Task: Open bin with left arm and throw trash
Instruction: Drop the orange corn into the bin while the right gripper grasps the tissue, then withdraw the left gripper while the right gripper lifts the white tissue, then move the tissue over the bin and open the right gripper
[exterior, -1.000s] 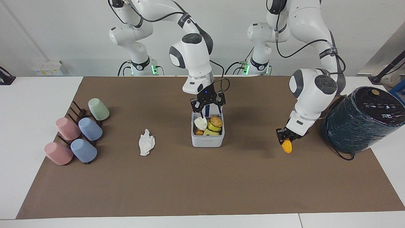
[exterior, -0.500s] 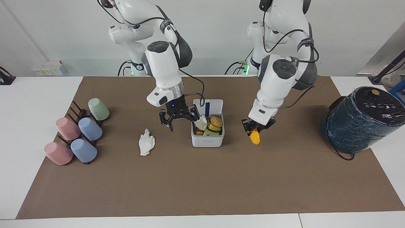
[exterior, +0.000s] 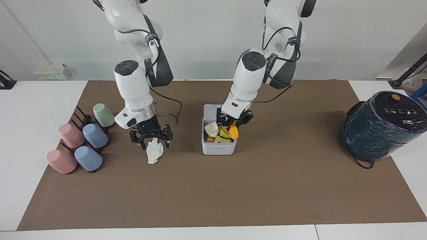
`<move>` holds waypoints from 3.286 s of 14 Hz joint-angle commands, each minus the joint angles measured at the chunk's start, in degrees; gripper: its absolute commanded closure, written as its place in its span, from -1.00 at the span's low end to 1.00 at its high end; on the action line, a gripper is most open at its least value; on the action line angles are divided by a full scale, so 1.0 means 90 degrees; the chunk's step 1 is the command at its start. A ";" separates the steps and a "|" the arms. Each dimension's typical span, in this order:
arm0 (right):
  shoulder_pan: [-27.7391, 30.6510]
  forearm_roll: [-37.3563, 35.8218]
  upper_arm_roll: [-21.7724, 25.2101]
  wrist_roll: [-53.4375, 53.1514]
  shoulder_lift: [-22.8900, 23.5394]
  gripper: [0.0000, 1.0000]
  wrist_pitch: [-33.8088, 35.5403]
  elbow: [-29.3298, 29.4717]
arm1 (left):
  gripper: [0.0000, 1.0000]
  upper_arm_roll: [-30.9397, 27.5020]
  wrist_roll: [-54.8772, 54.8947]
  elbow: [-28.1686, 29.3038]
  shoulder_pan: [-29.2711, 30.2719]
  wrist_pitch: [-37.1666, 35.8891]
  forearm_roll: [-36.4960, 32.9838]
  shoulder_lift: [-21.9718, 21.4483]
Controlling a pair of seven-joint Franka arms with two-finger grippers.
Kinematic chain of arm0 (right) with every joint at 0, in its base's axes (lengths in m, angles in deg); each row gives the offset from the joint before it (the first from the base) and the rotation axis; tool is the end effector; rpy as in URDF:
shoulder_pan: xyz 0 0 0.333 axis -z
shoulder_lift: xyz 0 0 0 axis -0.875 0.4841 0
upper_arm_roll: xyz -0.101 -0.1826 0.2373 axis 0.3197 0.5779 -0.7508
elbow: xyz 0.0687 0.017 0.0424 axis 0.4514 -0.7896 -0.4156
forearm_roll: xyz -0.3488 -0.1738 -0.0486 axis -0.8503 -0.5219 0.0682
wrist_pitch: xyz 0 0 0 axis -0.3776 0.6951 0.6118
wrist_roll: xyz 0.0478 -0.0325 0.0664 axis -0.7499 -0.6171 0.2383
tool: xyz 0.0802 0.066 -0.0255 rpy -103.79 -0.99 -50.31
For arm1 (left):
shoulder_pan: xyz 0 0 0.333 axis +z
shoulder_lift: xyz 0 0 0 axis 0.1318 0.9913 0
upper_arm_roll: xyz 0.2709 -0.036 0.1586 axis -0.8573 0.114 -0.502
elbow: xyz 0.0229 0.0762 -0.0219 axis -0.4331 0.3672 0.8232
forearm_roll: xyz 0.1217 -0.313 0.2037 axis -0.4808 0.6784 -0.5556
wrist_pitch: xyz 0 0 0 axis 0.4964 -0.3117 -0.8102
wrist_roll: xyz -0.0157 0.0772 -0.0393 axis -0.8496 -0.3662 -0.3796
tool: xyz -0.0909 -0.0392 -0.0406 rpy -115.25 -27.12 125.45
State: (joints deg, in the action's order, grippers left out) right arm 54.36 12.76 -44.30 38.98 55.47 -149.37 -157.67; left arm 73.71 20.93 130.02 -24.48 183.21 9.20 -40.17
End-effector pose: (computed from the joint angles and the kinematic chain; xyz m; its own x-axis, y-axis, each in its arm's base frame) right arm 0.6311 0.1302 0.4185 0.9617 0.0066 0.2739 0.0266 -0.9972 -0.0693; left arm 0.5570 -0.3732 0.4508 0.9949 0.0985 0.0203 0.0955 -0.9886 0.1163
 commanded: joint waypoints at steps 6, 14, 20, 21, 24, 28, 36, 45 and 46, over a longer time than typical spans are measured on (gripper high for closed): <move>0.0225 0.0059 -0.0075 0.0201 0.0138 -1.00 -0.0609 -0.0645 | 1.00 -0.0087 -0.0340 0.0638 -0.0277 0.1403 0.0349 0.0136; 0.0391 0.0059 -0.0085 0.0582 0.0246 0.36 -0.1725 -0.1672 | -1.00 -0.0097 -0.0458 0.0375 -0.0315 0.1268 0.0369 0.0146; 0.0382 0.0059 -0.0085 0.0504 0.0197 1.00 -0.1677 -0.1604 | -1.00 -0.0165 -0.0380 -0.0835 0.0006 -0.0713 0.0359 0.0126; 0.0382 0.0059 -0.0085 0.0495 0.0168 1.00 -0.1647 -0.1594 | -1.00 -0.0165 -0.0380 -0.1020 0.0113 -0.0957 0.0359 0.0126; 0.0304 0.0059 -0.0085 0.0397 -0.0027 1.00 -0.1298 -0.1439 | -1.00 -0.0214 -0.0089 -0.1587 0.0620 -0.2078 0.0340 0.0077; 0.0274 0.0059 -0.0085 0.0387 -0.0096 1.00 -0.0449 -0.0824 | -1.00 -0.0204 0.0789 -0.1999 0.1440 -0.3029 -0.0148 -0.0272; -0.1032 0.0176 -0.0143 -0.2148 -0.0370 1.00 0.1928 0.1247 | -1.00 -0.0165 0.2960 -0.1697 0.2839 -0.3167 -0.0168 -0.0967; -0.2157 0.0176 -0.0143 -0.3772 0.0187 1.00 0.0688 0.1248 | -1.00 -0.0195 0.3292 -0.0319 0.2907 -0.2073 -0.0471 -0.1583; -0.2167 0.0176 -0.0143 -0.3879 0.0226 1.00 0.0609 0.1248 | -1.00 -0.0195 0.3283 -0.0309 0.2907 -0.2102 -0.0471 -0.1583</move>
State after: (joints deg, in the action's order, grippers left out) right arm 35.12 13.21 -45.62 5.77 56.47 -142.75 -147.56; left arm 71.60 49.57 123.64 1.18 162.87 6.18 -51.62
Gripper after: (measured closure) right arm 0.991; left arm 0.000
